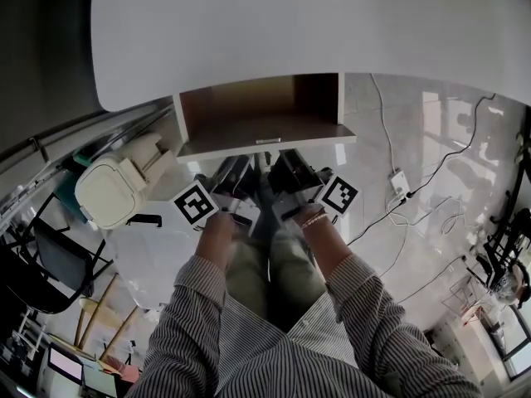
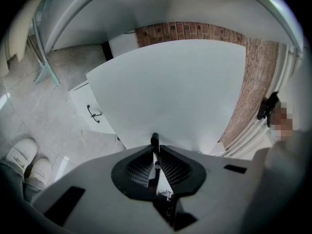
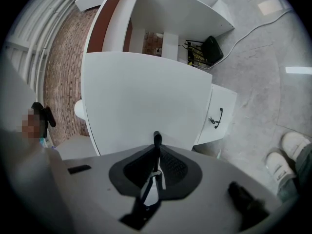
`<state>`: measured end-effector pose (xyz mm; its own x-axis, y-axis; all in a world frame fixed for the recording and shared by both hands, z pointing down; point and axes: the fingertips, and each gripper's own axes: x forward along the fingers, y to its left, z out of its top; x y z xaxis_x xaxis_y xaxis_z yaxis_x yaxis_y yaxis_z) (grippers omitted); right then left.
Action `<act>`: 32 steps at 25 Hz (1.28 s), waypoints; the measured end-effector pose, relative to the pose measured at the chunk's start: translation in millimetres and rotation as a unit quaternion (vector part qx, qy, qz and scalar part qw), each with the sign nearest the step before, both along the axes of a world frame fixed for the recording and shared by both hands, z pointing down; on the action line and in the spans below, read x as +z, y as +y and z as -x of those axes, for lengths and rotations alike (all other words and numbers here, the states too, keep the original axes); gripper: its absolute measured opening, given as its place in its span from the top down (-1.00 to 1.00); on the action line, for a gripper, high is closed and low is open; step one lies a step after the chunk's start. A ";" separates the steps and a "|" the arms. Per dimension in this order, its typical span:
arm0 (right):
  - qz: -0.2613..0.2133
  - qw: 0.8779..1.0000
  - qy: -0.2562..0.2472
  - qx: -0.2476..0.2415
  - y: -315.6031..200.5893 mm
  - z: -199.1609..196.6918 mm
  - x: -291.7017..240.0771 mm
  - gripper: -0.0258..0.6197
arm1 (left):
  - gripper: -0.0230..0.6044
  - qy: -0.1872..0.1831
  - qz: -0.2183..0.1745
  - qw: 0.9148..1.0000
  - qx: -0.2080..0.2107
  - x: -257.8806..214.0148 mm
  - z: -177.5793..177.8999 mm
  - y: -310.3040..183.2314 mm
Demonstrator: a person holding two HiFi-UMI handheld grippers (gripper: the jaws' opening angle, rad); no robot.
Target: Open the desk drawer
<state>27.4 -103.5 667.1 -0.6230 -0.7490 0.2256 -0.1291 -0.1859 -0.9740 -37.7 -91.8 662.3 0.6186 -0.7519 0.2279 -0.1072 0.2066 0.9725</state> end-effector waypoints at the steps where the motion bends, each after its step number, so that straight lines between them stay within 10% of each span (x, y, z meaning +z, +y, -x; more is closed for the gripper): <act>1: 0.000 1.000 -0.001 0.001 0.5 -0.3 0.3 0.81 | 0.79 -0.001 0.001 1.000 -0.002 0.3 -0.2 0.4; 32: 0.059 0.996 0.069 -0.016 16.6 -2.9 46.0 0.81 | 0.79 -0.012 0.056 0.998 -0.018 44.5 -2.6 13.5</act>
<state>30.2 -86.9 713.1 -0.6035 -0.6921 0.3960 -0.2676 -0.2920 -0.9182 -35.1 -78.3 706.8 0.5857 -0.7420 0.3260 -0.1202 0.3183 0.9404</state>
